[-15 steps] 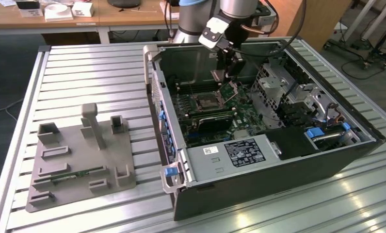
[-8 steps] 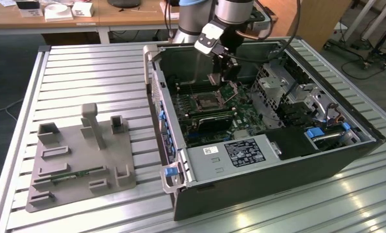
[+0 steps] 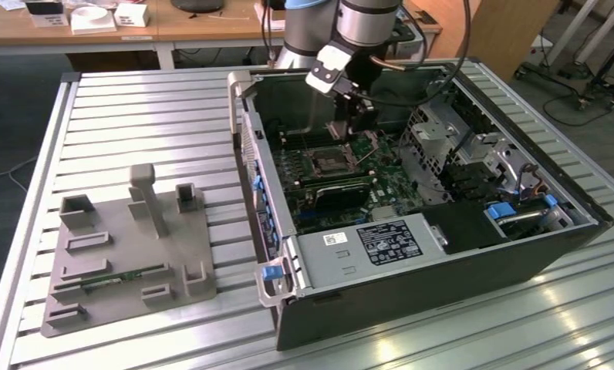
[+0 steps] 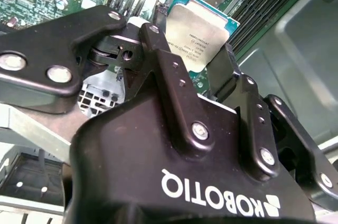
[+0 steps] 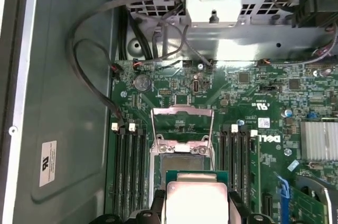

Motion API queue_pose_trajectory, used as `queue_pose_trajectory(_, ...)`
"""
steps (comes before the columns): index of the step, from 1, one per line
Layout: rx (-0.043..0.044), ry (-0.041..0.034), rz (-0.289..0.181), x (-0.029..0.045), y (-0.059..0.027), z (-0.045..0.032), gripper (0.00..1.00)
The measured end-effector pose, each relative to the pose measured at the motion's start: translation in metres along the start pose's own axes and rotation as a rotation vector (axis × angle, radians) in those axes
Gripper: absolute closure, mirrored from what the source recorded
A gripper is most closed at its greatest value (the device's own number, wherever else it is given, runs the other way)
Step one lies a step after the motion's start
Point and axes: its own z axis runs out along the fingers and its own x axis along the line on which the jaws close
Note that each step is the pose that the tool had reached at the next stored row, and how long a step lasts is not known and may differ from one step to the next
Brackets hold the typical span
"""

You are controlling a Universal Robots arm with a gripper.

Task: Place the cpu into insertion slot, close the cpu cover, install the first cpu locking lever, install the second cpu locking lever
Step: 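Place the cpu into insertion slot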

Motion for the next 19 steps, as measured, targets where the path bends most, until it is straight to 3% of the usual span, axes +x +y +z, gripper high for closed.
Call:
queue_pose_trajectory(9,0.0005,0.0025,-0.028,0.0039,-0.0017,0.0149,0.46)
queue_pose_trajectory(19,0.0004,0.0009,-0.005,0.0095,-0.0043,0.033,0.46)
